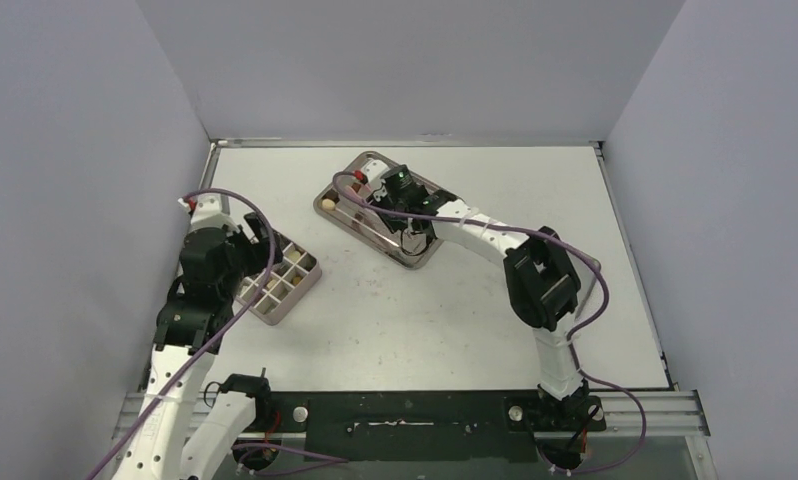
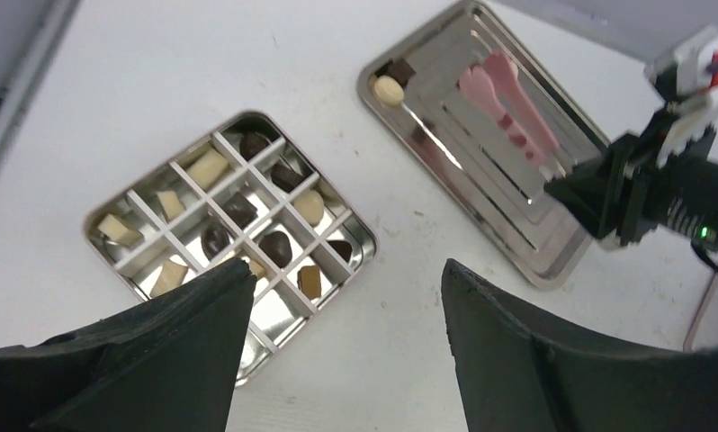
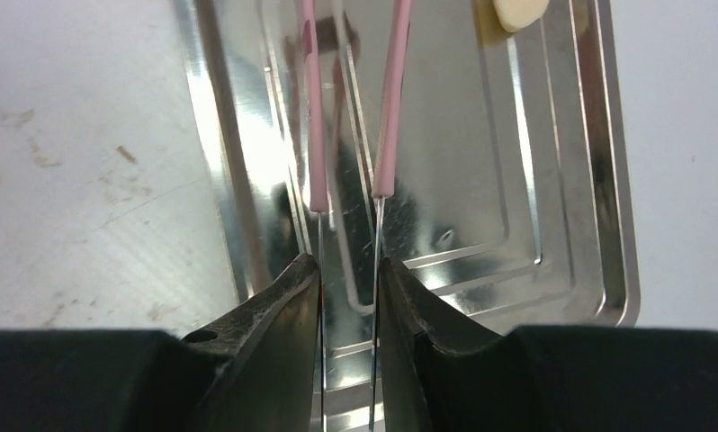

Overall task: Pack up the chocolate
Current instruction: Pick up the fake chocolate from the plate, then place the fake chocolate in the packing box.

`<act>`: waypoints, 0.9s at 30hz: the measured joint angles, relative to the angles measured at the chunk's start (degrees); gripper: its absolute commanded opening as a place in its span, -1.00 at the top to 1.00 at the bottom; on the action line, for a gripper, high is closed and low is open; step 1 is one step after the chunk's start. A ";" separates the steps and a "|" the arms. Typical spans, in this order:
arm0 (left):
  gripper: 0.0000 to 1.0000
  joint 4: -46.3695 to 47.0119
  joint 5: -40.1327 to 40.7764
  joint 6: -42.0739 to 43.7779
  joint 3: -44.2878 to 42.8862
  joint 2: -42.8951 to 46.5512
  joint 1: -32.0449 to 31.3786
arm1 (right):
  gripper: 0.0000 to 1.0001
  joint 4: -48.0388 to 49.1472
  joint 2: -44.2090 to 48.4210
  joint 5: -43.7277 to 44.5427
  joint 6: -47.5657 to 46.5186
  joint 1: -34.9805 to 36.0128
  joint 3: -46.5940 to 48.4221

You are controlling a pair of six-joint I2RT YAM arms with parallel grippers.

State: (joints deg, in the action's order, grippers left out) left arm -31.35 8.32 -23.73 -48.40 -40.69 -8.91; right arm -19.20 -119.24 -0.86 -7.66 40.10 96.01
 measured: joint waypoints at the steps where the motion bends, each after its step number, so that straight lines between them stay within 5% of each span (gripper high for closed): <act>1: -0.49 -0.52 1.16 0.04 -1.27 0.02 0.00 | 0.65 0.20 1.16 -0.07 0.37 0.70 -1.18; 14: -0.60 -8.83 8.22 1.49 -23.67 0.90 -0.17 | 0.60 3.45 13.11 -6.78 10.19 12.74 -11.17; 27: -0.63 -9.70 10.12 2.16 -25.44 6.12 -1.53 | 0.60 5.49 15.28 -11.63 17.51 21.94 -17.84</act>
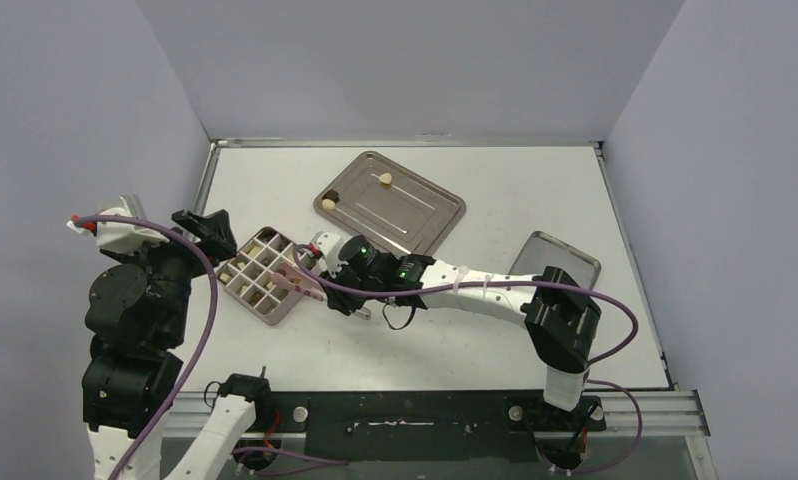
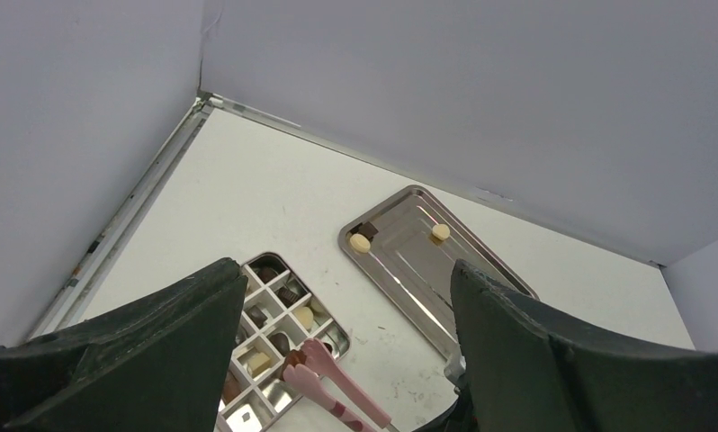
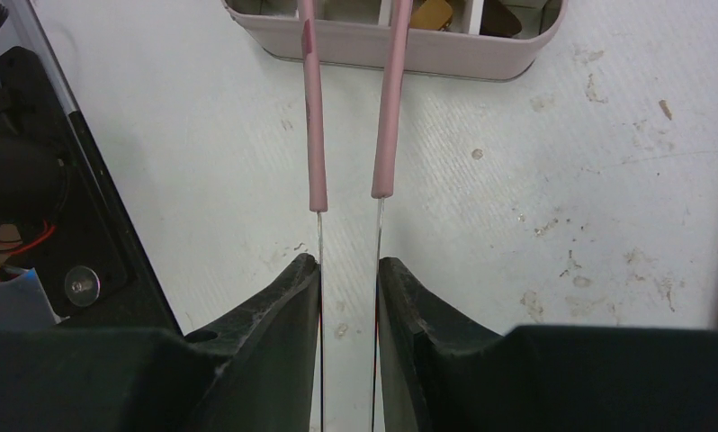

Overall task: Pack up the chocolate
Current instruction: Place the fake chocolate in the packing box.

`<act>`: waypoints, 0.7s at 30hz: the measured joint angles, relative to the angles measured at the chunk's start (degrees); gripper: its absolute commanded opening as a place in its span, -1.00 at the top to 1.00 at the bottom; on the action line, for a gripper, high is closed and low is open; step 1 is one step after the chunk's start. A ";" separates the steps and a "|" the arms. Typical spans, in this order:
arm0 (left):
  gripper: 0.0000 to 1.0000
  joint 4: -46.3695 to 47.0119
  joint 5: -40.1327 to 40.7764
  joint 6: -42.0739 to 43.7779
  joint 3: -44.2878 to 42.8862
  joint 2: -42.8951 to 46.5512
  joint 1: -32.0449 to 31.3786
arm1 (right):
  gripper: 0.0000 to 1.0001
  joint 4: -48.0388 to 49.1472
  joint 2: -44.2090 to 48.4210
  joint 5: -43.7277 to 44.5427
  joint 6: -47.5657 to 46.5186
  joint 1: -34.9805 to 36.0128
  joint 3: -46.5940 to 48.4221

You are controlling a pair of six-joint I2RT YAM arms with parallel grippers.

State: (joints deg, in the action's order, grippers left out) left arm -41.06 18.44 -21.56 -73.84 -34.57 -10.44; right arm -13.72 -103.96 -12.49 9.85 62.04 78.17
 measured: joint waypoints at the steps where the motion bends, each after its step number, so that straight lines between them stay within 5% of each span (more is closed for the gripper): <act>1: -0.63 0.04 0.02 0.00 0.04 0.00 -0.02 | 0.60 0.02 0.00 -0.02 0.13 0.33 0.00; 21: -0.64 0.00 1.09 0.31 2.62 0.02 -0.87 | 0.36 -0.98 -4.92 -1.44 0.50 1.07 1.77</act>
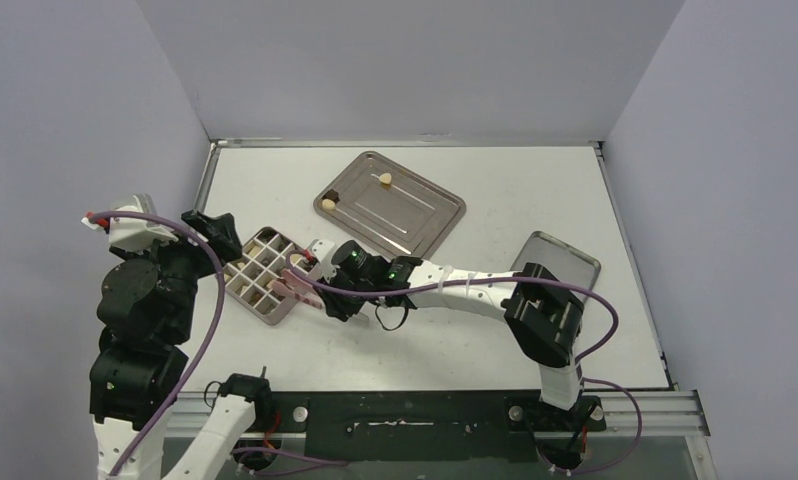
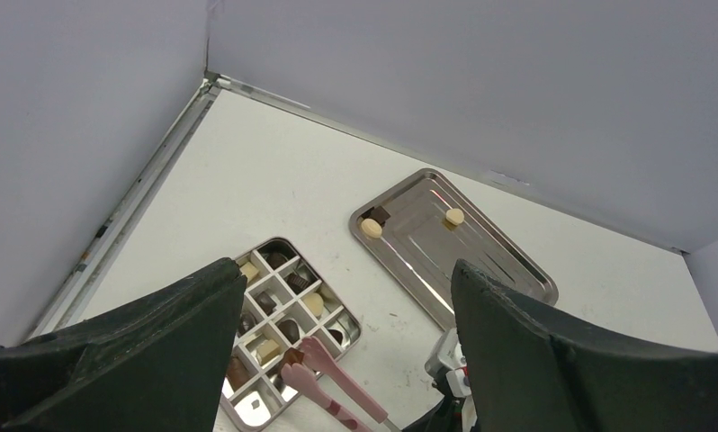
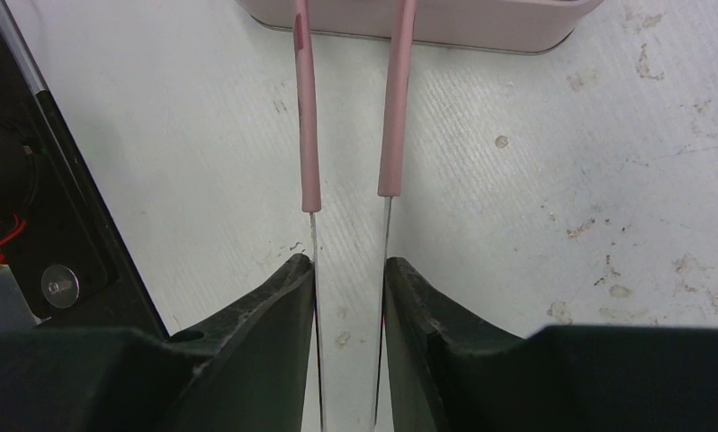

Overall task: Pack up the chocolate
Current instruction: Place the fake chocolate in the packing box.

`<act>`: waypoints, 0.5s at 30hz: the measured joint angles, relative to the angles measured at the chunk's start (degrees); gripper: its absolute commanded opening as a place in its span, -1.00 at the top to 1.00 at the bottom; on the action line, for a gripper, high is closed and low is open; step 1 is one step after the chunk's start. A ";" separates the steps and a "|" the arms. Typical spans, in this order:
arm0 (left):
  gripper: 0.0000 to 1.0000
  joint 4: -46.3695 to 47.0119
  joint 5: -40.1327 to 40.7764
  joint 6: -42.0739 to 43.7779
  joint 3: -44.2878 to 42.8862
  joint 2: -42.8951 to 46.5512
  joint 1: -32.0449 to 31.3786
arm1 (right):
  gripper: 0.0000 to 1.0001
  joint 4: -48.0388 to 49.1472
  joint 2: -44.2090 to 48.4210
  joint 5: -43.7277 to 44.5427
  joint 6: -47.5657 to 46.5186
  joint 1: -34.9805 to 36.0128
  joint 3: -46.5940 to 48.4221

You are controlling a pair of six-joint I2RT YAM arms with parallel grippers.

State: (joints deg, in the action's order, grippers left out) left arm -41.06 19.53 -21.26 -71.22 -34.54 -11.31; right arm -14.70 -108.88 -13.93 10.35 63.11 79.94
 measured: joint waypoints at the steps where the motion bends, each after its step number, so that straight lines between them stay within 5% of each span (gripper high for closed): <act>1: -0.64 0.00 0.02 0.07 0.00 0.00 -0.02 | 0.34 -0.07 0.00 0.02 0.00 0.00 0.13; 15: -0.65 0.09 0.02 0.09 0.20 -0.02 -0.22 | 0.30 -0.42 0.00 0.20 -0.02 0.00 0.74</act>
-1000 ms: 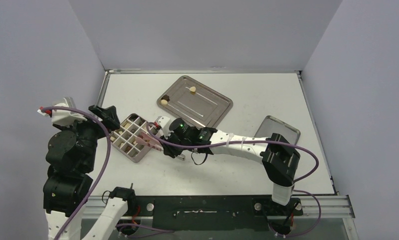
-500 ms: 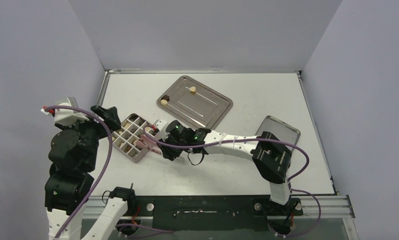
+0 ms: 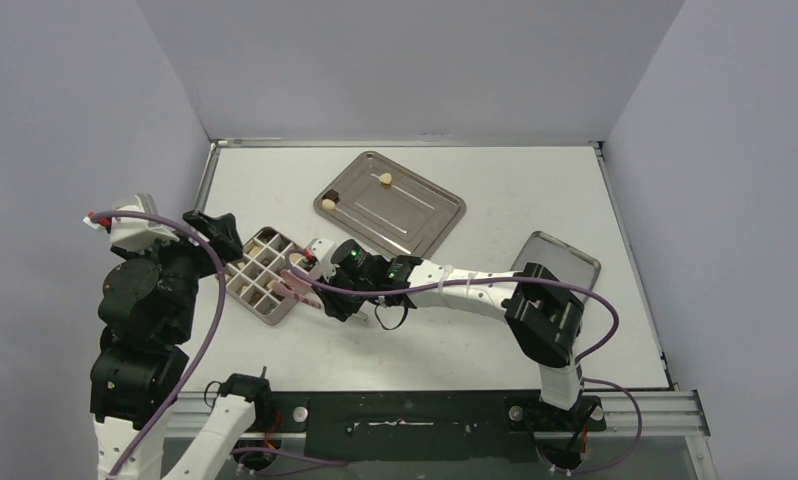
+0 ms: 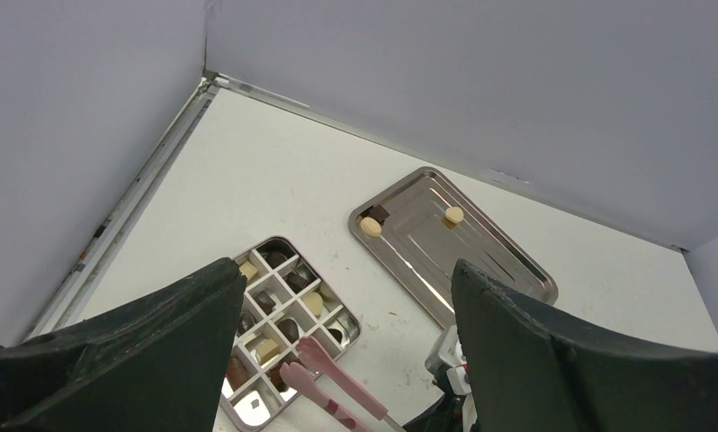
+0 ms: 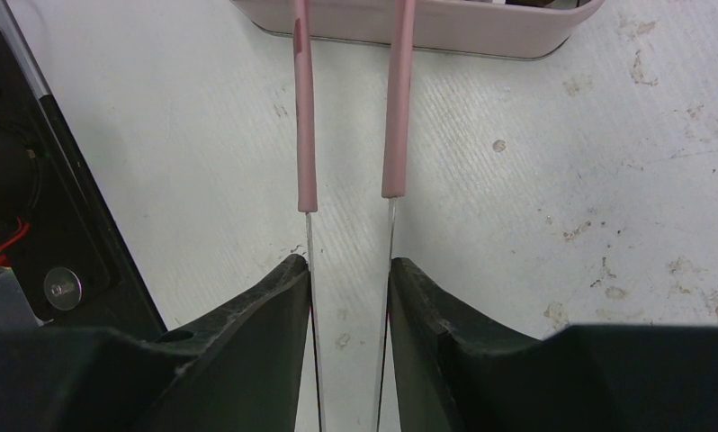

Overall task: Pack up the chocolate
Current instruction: Place the fake chocolate in the packing box, then pick up the fake chocolate from the plate.

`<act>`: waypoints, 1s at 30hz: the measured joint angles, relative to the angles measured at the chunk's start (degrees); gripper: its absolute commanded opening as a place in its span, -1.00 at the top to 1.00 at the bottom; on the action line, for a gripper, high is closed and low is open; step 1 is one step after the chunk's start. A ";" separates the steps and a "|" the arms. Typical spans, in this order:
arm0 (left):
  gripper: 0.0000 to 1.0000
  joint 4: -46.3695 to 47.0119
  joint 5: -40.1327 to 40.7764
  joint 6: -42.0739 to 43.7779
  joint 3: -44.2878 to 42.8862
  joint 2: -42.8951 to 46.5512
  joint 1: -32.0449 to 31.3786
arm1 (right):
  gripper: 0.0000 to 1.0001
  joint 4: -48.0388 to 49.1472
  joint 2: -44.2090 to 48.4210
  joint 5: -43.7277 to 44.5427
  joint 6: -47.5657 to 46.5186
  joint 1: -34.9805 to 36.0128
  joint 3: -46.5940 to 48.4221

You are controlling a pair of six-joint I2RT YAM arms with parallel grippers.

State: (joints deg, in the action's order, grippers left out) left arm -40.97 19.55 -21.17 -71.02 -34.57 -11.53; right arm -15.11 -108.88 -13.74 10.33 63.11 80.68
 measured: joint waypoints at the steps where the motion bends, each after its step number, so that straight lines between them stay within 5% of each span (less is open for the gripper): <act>1: -0.65 0.00 -0.02 0.00 0.00 0.00 0.00 | 0.30 0.00 0.00 0.02 0.00 0.00 0.00; 30: -0.66 0.94 -0.13 -0.04 6.49 0.92 -0.20 | 0.49 1.81 2.29 -3.69 3.23 -0.74 0.79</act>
State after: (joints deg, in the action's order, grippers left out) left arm -40.03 19.42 -21.21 -64.53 -33.65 -11.73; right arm -13.30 -106.59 -17.43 13.56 62.37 81.47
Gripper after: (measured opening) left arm 0.825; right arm 0.281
